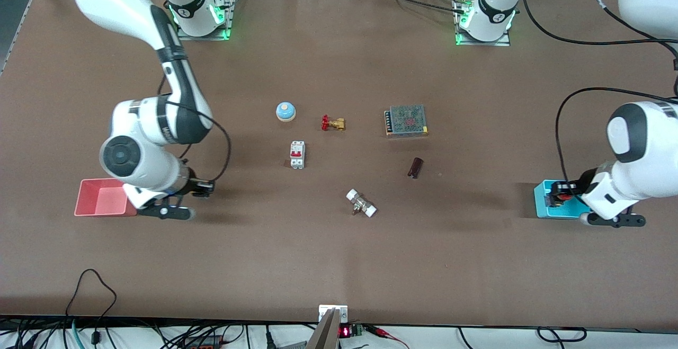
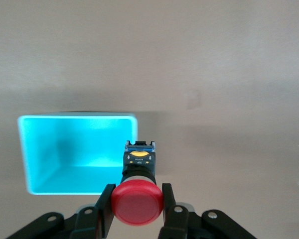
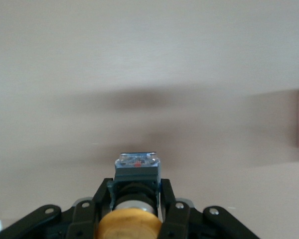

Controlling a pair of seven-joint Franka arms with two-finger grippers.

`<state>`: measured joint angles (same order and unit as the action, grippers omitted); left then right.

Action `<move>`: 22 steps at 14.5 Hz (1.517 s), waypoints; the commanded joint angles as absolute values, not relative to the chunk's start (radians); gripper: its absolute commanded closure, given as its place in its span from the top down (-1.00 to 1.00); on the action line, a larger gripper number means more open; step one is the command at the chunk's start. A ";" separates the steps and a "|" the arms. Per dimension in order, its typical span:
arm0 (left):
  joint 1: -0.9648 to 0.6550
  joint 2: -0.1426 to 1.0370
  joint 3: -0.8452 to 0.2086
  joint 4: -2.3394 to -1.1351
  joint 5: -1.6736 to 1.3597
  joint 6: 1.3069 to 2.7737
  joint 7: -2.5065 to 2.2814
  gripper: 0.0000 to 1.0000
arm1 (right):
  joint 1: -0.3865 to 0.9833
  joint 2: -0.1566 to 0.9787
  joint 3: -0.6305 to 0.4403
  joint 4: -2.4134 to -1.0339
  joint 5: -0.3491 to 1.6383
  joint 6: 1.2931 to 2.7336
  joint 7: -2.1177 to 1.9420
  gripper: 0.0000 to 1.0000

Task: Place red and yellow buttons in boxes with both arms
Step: 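Lower the red button into the cyan box while the right lowers yellow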

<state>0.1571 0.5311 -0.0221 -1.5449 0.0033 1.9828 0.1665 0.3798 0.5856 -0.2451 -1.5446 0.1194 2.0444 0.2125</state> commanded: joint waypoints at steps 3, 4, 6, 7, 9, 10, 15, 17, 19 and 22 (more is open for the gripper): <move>0.218 0.538 -0.029 -1.543 0.018 1.985 0.287 -0.62 | 0.252 0.583 -0.255 -1.464 0.115 1.941 0.088 -0.35; 0.224 0.549 -0.029 -1.543 0.018 1.986 0.294 -0.62 | 0.230 0.583 -0.261 -1.451 0.115 1.936 0.072 -0.35; 0.253 0.571 -0.029 -1.543 0.020 2.026 0.302 -0.62 | 0.177 0.591 -0.262 -1.445 0.117 1.939 0.017 -0.35; 0.258 0.581 -0.029 -1.543 0.018 2.042 0.305 -0.62 | 0.161 0.595 -0.262 -1.445 0.117 1.945 -0.017 -0.35; 0.258 0.606 -0.029 -1.545 0.018 2.049 0.311 -0.62 | 0.121 0.612 -0.262 -1.443 0.115 1.956 -0.072 -0.35; 0.258 0.617 -0.029 -1.545 0.018 2.060 0.311 -0.62 | 0.106 0.624 -0.262 -1.440 0.114 1.971 -0.110 -0.35; 0.261 0.672 -0.029 -1.546 0.017 2.117 0.311 -0.61 | 0.054 0.699 -0.262 -1.404 0.080 1.991 -0.221 -0.35; 0.259 0.687 -0.029 -1.546 0.018 2.138 0.311 -0.61 | 0.042 0.710 -0.262 -1.404 0.080 2.019 -0.227 -0.35; 0.259 0.704 -0.029 -1.546 0.018 2.149 0.311 -0.58 | 0.032 0.719 -0.261 -1.404 0.078 2.020 -0.235 -0.34; 0.255 0.724 -0.029 -1.546 0.018 2.166 0.310 -0.48 | 0.023 0.727 -0.261 -1.404 0.080 2.022 -0.259 -0.34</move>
